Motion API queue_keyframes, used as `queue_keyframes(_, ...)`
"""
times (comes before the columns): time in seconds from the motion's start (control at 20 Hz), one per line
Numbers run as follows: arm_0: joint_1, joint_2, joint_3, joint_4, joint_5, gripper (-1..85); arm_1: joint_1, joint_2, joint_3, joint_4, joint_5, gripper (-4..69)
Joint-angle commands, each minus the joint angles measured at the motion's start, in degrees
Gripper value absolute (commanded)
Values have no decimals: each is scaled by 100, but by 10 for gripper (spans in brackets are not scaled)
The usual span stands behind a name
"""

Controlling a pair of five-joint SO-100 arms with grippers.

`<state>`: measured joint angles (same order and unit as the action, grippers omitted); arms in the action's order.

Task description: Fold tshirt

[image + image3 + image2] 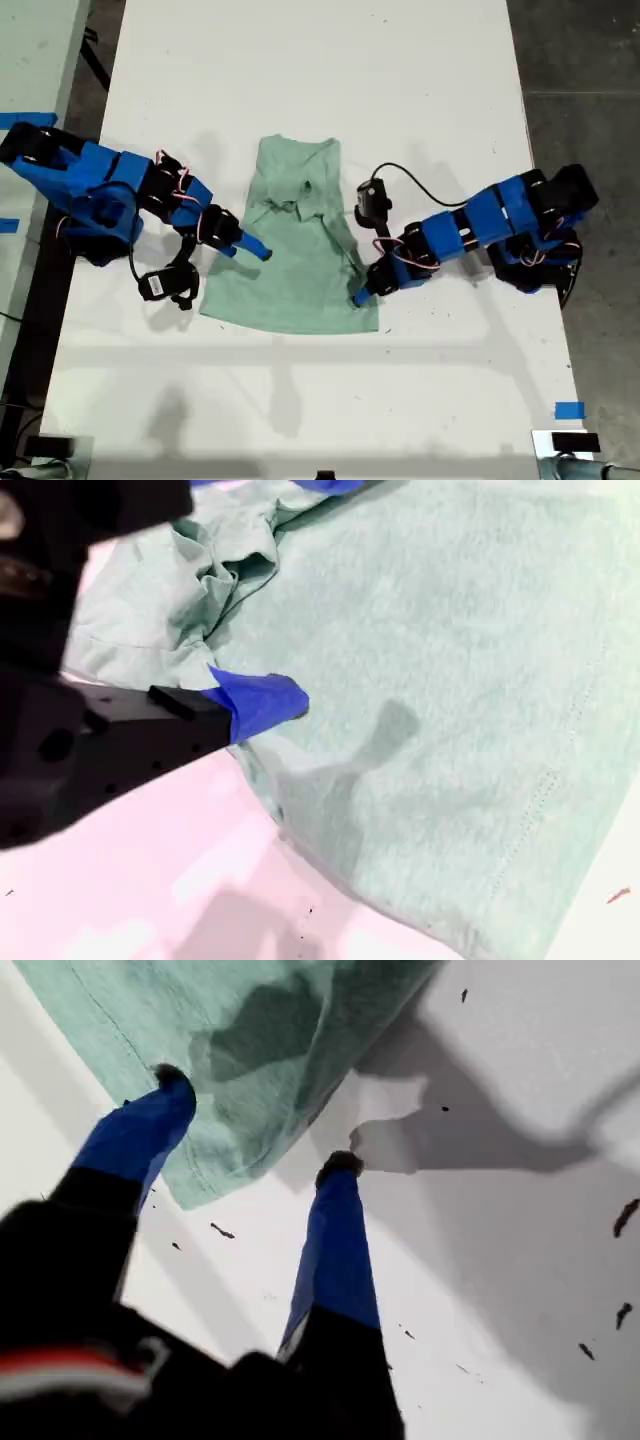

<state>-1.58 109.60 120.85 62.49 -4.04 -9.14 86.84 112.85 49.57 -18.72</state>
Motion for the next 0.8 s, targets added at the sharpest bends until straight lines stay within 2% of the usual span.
queue_keyframes(0.0,-35,325,-35,-26,-9,310,132,18,141,-466,0,275)
queue_keyframes(0.05,-35,325,-35,-18,-9,310,167,9,308,-721,9,264)
queue_keyframes(0.15,-35,325,-26,-9,-9,308,237,0,343,-844,-26,183)
queue_keyframes(0.2,-35,325,-18,0,-9,308,281,-44,308,-853,-18,165)
queue_keyframes(0.25,-35,325,-18,9,-9,308,290,-105,237,-817,-35,44)
queue_keyframes(0.5,-18,316,-26,9,-35,306,211,-141,141,-703,70,-13)
queue_keyframes(0.6,18,316,-35,9,-53,306,132,-62,-105,-299,123,-13)
queue_keyframes(0.75,35,299,-44,0,-62,305,18,237,-923,976,202,-12)
